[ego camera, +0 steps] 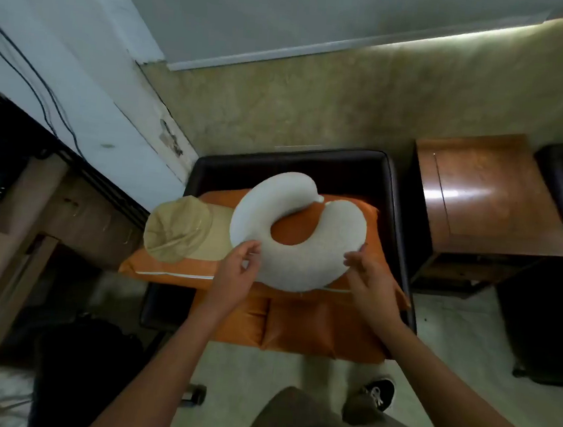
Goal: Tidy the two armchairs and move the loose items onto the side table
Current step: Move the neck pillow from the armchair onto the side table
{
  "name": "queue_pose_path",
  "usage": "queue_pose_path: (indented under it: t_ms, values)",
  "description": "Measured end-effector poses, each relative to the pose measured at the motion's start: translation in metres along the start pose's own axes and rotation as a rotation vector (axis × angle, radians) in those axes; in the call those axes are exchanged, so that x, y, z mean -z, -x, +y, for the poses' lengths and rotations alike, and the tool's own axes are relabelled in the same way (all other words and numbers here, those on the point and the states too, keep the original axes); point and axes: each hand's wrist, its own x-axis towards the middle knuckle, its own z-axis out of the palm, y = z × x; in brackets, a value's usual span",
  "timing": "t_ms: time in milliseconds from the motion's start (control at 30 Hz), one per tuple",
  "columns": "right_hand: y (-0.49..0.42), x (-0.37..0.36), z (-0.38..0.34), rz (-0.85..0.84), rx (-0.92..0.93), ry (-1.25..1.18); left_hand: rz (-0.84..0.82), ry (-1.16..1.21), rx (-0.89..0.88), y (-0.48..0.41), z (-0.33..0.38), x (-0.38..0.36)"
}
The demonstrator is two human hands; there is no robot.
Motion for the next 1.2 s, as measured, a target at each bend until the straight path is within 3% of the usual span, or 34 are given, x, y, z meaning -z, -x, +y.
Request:
queue_pose_path:
  t_ms: [100,367,500,633,833,1200]
  values:
    - [-0.020,0.001,0.000,0.018,-0.033,0.011,0.066,-0.079,0.000,-0.020,0.006,-0.001]
    - [-0.056,-0.012,-0.002,0.014,-0.140,0.056,0.044,-0.232,-0.077,-0.109,0.011,0.011]
    - [-0.071,-0.023,-0.005,-0.015,-0.237,0.080,-0.038,-0.360,-0.045,-0.167,0.002,0.021]
    - [-0.086,-0.034,-0.013,-0.035,-0.341,0.105,-0.223,-0.310,0.067,-0.203,-0.002,0.018]
    - [-0.098,-0.052,-0.009,-0.020,-0.427,0.225,-0.385,-0.267,0.099,-0.220,-0.021,0.013]
    - [-0.090,-0.055,0.013,-0.010,-0.513,0.260,-0.302,-0.316,0.055,-0.196,-0.024,-0.005]
